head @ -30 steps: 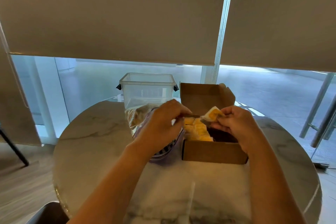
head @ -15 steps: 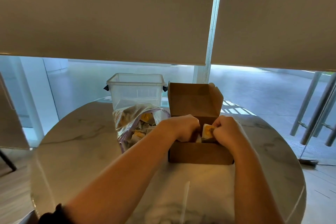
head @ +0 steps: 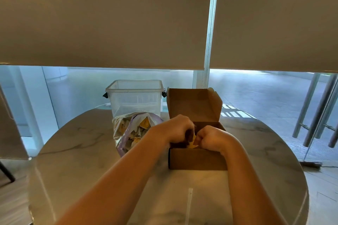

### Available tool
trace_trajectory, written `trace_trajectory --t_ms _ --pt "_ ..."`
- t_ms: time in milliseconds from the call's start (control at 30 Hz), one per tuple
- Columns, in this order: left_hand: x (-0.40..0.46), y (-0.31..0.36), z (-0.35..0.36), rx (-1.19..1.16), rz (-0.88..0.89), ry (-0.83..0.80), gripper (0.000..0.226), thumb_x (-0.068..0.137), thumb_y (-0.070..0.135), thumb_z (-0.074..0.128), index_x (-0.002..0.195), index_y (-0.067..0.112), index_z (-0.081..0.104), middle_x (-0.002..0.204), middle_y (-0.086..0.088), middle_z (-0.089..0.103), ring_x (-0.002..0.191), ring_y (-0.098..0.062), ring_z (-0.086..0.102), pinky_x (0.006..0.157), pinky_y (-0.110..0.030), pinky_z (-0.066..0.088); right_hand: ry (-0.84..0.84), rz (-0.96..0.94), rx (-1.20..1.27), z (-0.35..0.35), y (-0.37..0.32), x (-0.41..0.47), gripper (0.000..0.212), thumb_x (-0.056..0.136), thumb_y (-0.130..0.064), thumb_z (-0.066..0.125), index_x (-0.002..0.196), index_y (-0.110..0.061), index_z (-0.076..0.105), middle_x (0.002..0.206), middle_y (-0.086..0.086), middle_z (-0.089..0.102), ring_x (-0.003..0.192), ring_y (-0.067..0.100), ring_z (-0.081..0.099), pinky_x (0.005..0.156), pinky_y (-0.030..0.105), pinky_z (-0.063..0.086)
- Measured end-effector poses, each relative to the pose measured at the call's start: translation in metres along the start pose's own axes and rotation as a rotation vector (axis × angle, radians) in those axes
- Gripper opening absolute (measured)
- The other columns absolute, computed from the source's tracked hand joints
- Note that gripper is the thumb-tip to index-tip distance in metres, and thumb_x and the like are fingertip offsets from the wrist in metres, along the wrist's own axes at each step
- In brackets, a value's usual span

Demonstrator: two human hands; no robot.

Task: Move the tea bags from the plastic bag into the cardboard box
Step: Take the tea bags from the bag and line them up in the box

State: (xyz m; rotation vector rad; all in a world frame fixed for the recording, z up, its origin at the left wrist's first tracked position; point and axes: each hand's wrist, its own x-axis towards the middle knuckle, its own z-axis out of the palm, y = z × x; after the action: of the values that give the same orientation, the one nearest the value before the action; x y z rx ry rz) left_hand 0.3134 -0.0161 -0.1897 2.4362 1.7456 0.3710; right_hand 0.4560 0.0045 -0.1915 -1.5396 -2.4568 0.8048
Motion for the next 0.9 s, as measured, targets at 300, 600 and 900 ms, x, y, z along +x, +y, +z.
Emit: trace_trajectory --t_ms 300,600,900 --pt "-0.070 0.007 -0.033 -0.302 -0.032 0.689 0.019 0.085 0.002 0.062 0.084 0.021 0.061 0.083 0.020 0.057 0.079 0.006 0.058 0.071 -0.003 0.045 0.165 0.161 0.024 -0.005 0.011 0.002 0.010 0.089 -0.006 0.055 0.094 -0.009 0.062 0.090 0.008 0.057 0.080 0.019 0.056 0.063 0.026 0.043" --pt "-0.112 -0.024 -0.015 -0.254 -0.035 1.075 0.033 0.073 -0.016 0.060 0.070 0.016 0.065 0.088 0.005 0.060 0.087 -0.005 0.057 0.072 -0.008 0.046 0.234 0.097 0.071 0.002 0.010 0.005 0.023 0.090 -0.001 0.051 0.101 -0.009 0.069 0.096 0.010 0.064 0.084 0.022 0.061 0.082 0.035 0.054" --pt "-0.127 -0.052 0.001 -0.208 -0.097 0.958 0.030 0.065 -0.006 0.056 0.074 0.018 0.071 0.099 0.003 0.061 0.098 0.002 0.053 0.079 -0.005 0.040 0.099 -0.437 0.566 0.023 -0.061 -0.039 0.016 0.090 -0.008 0.058 0.093 -0.023 0.063 0.081 -0.002 0.070 0.065 0.011 0.068 0.060 0.019 0.056"
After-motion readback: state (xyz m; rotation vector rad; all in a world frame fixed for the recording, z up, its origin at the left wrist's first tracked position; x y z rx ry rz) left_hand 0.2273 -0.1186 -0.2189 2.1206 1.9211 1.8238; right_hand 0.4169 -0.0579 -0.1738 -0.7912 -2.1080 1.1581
